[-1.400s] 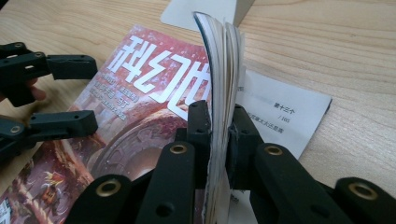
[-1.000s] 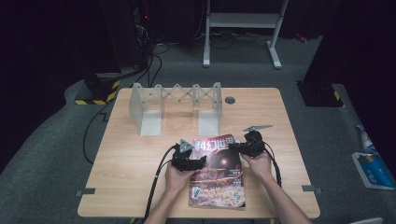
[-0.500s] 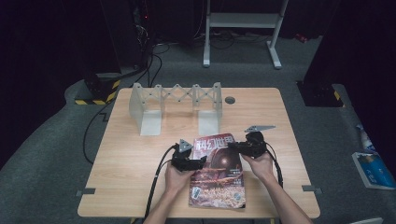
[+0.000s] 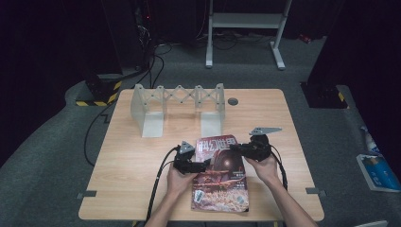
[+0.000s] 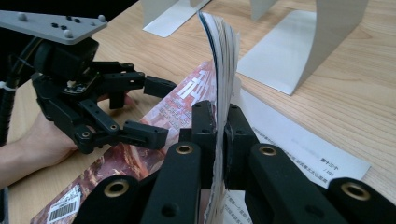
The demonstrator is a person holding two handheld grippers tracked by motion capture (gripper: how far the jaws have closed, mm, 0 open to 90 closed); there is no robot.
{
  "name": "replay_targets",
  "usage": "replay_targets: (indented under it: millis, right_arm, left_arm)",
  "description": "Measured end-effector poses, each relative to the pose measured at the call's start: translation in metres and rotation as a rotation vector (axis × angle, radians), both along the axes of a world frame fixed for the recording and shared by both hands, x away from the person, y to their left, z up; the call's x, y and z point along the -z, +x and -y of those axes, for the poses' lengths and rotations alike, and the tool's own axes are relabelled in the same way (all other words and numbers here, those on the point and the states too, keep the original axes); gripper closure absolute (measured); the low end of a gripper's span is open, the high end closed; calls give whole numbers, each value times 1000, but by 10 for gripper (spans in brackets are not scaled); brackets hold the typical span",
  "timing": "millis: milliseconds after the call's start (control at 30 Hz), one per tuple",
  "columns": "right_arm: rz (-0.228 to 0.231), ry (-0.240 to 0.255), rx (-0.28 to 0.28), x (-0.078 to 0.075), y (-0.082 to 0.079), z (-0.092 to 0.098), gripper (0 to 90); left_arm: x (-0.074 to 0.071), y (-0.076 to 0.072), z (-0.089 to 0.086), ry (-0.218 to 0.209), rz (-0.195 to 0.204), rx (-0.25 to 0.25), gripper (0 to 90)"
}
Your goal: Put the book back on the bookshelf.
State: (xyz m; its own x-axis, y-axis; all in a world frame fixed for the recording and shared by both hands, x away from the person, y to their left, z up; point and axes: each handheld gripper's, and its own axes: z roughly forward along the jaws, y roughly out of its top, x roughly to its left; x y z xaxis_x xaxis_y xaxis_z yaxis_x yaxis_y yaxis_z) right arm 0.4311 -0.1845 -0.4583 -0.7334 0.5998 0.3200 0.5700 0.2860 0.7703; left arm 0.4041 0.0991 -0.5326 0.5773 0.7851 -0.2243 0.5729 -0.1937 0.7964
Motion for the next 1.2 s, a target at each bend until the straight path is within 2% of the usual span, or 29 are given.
replay_targets:
  millis: [233,433,700,800,967,1100,1133,1200]
  right_arm:
    - [9,24,-27,-2,-2,-2,854]
    - [37,27,-65,-9,-5,-8,854]
    - [52,42,-98,-10,-6,-12,855]
    - [44,48,-98,-9,-4,-11,855]
    - [27,34,-79,-3,0,-10,854]
    - [15,0,-61,3,3,-11,853]
    - [9,-17,-51,7,5,-11,853]
    - [4,-22,-45,9,6,-11,852]
  left_arm:
    - [0,0,0,-1,9,5,142]
    - [0,0,-2,-42,-5,6,126]
    - [0,1,-4,-61,-14,14,87]
    - [0,0,-4,-66,-20,10,89]
    - [-1,0,-9,-63,-43,-12,160]
    - [-2,-2,-8,-26,-24,-30,225]
    - [-3,-3,-8,-20,-23,-36,269]
    - [-3,-3,-8,-6,-19,-46,286]
